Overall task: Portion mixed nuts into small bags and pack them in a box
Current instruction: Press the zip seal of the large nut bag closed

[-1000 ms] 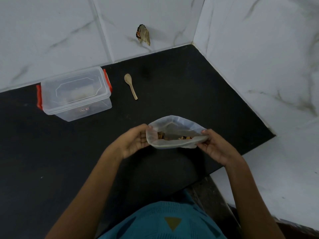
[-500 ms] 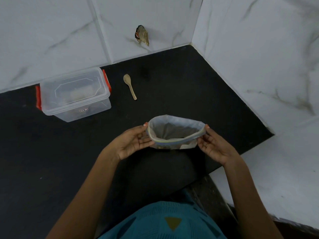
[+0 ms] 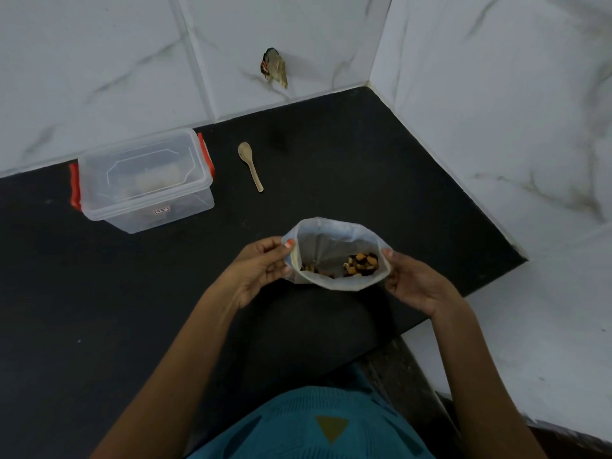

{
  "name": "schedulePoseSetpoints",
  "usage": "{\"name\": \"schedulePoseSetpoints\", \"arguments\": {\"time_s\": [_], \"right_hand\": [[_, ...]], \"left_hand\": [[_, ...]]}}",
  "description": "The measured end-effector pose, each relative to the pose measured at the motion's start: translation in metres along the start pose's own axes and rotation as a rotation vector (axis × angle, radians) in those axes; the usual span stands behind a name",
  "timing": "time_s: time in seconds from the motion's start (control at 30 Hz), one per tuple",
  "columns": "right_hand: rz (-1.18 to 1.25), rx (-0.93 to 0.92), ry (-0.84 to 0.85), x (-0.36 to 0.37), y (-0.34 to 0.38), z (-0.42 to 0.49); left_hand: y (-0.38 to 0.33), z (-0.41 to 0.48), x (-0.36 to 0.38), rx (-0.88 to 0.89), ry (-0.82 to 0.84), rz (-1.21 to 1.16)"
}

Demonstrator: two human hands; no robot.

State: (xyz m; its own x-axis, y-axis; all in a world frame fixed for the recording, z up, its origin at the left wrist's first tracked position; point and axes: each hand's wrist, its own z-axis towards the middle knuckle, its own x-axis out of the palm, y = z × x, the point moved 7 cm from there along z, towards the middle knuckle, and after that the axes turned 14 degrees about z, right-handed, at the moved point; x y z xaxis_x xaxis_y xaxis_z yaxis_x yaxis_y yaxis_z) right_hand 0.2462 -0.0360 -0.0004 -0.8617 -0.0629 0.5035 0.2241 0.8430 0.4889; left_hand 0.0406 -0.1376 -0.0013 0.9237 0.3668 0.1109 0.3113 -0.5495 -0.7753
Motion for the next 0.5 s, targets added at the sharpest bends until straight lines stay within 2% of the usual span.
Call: {"name": "schedulePoseSetpoints", "arguments": {"time_s": [0.13, 0.27, 0.37, 0.5], "right_hand": [[-0.344, -0.147, -0.003, 0.006, 0.008, -0.003], [-0.775, -0.375, -0.146, 0.006, 0.027, -0.008], [-0.925, -0.513, -0.203, 0.005, 0.038, -0.013], [-0.998, -0.646, -0.358, 0.004, 0.049, -0.020]], "left_hand": [[-0.008, -0.003, 0.009, 0.078, 0.025, 0.116], [-0.012, -0.003, 0.010, 0.084, -0.028, 0.327], [-0.018, -0.003, -0.003, 0.108, -0.203, 0.439], [-0.037, -0.017, -0.007, 0.316, -0.515, 0.723]]}}
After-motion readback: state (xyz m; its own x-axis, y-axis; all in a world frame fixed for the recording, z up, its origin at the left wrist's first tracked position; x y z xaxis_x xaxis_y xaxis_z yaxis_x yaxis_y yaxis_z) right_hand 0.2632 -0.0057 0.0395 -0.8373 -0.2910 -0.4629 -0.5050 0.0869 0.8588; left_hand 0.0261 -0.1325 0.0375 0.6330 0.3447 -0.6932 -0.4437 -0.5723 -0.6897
